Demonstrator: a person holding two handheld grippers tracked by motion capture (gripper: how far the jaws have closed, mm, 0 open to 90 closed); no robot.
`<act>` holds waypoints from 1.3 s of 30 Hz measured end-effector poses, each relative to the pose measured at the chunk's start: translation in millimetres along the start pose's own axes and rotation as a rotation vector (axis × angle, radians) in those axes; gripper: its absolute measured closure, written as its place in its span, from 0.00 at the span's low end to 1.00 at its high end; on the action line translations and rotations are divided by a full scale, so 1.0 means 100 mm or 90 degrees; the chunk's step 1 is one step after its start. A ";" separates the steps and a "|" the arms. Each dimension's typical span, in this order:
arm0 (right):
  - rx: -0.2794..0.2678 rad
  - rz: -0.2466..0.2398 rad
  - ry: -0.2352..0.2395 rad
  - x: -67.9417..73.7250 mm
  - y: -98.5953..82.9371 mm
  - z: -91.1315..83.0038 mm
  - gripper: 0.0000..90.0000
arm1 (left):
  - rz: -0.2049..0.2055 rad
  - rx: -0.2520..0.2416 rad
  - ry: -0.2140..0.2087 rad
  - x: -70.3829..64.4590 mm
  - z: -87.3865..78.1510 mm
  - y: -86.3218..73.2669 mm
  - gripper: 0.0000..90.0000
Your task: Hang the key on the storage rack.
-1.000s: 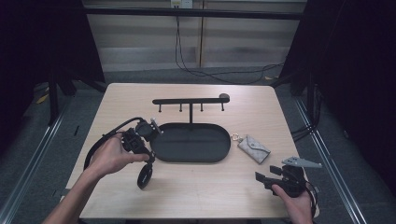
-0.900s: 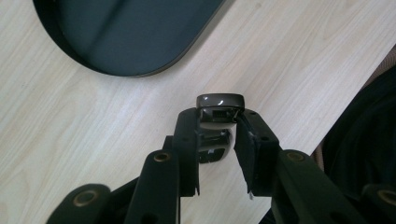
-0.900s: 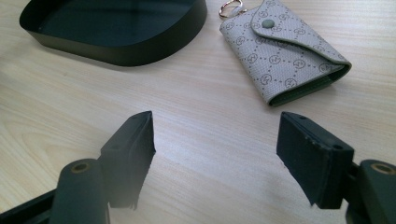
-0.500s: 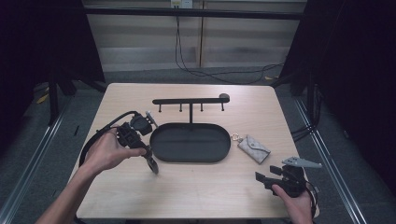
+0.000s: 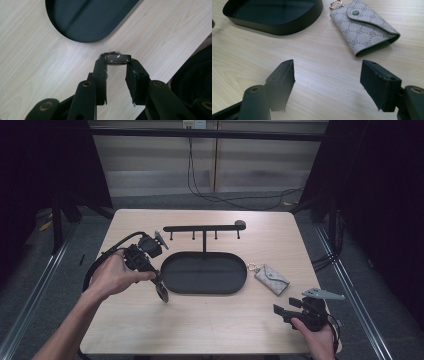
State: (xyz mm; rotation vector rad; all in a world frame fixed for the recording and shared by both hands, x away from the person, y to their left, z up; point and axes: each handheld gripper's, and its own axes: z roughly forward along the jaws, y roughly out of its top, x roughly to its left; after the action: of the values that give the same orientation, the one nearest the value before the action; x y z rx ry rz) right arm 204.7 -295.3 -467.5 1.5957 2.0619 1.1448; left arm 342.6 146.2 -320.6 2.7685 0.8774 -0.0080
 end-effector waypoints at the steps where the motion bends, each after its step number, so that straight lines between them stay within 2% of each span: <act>1: 0.000 0.000 0.000 0.00 0.00 0.00 0.31 | -0.001 0.002 -0.002 0.01 -0.01 0.01 0.79; 10: 0.000 0.000 0.000 0.00 0.00 0.00 0.31 | -0.007 0.015 -0.005 0.04 -0.06 0.11 0.79; 11: 0.000 0.001 0.000 0.00 0.00 0.01 0.31 | -0.008 0.015 0.002 0.04 -0.06 0.12 0.79; 19: 0.000 0.000 0.001 0.00 0.00 0.00 0.31 | -0.008 0.035 0.000 0.04 -0.13 0.23 0.79; 20: 0.000 0.000 0.001 0.00 0.00 0.00 0.31 | -0.014 0.035 0.007 0.04 -0.15 0.26 0.79; 25: 0.001 0.000 0.003 0.01 0.00 0.00 0.31 | -0.014 0.045 0.011 0.07 -0.17 0.33 0.79; 29: 0.001 0.001 0.003 0.01 0.00 0.00 0.31 | -0.033 0.047 0.021 0.11 -0.18 0.40 0.79; 34: 0.001 0.001 0.004 0.01 0.00 0.00 0.30 | -0.039 0.049 0.022 0.15 -0.20 0.49 0.79; 39: 0.002 0.001 0.006 0.00 0.00 0.00 0.30 | -0.057 0.047 0.019 0.26 -0.21 0.59 0.79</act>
State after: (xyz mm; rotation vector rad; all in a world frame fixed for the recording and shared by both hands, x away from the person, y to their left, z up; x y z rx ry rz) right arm 204.4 -294.8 -467.6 1.5958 2.0696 1.1534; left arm 396.1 118.7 -288.7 2.8019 1.0277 -0.0139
